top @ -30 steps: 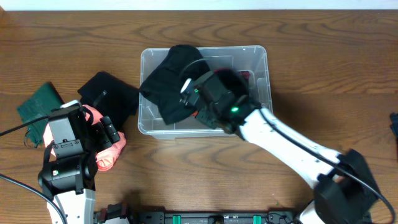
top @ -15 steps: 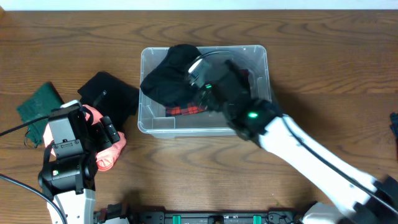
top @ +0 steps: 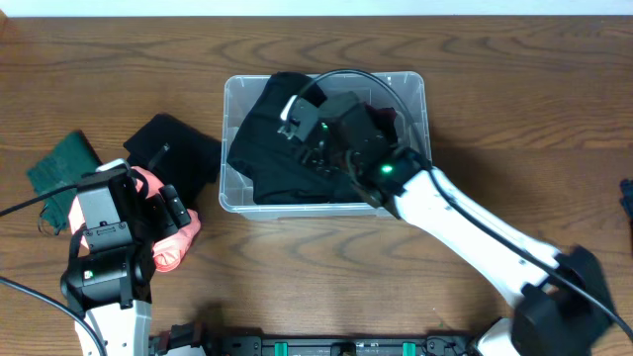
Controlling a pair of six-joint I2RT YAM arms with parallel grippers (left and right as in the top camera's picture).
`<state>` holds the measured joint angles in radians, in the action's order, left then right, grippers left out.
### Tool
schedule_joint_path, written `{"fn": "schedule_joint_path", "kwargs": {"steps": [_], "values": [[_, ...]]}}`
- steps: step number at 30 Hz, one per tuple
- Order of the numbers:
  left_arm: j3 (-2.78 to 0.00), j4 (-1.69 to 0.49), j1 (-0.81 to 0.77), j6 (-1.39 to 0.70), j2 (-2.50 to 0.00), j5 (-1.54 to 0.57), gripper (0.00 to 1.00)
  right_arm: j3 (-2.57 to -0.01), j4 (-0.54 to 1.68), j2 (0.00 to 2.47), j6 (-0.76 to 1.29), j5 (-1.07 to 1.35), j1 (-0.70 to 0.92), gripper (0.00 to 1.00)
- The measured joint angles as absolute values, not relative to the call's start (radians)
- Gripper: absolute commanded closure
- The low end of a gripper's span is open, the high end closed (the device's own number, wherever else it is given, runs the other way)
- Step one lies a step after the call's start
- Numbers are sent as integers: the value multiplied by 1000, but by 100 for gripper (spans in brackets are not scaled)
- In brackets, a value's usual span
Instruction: Pack container
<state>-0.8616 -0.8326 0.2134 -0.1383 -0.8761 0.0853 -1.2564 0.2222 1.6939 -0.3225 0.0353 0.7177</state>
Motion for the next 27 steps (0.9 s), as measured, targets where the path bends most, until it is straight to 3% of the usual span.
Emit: {"fn": "schedule_joint_path", "kwargs": {"steps": [9,13,19,24,27], "values": [[-863,-832,213,-138,-876,85,2,-1256,-176,1987,-268,-8,718,29],[-863,-833,213,-138,-876,85,2,-1267,-159,2083,-215,-14,721,26],[-863,-833,213,-138,-876,85,2,-1297,-100,2082,-195,-18,728,12],[-863,-833,213,-138,-876,85,2,-1274,-62,2021,-189,-54,727,1],[-863,-833,213,-138,-876,85,2,-1254,11,1922,-186,-124,714,1]]}}
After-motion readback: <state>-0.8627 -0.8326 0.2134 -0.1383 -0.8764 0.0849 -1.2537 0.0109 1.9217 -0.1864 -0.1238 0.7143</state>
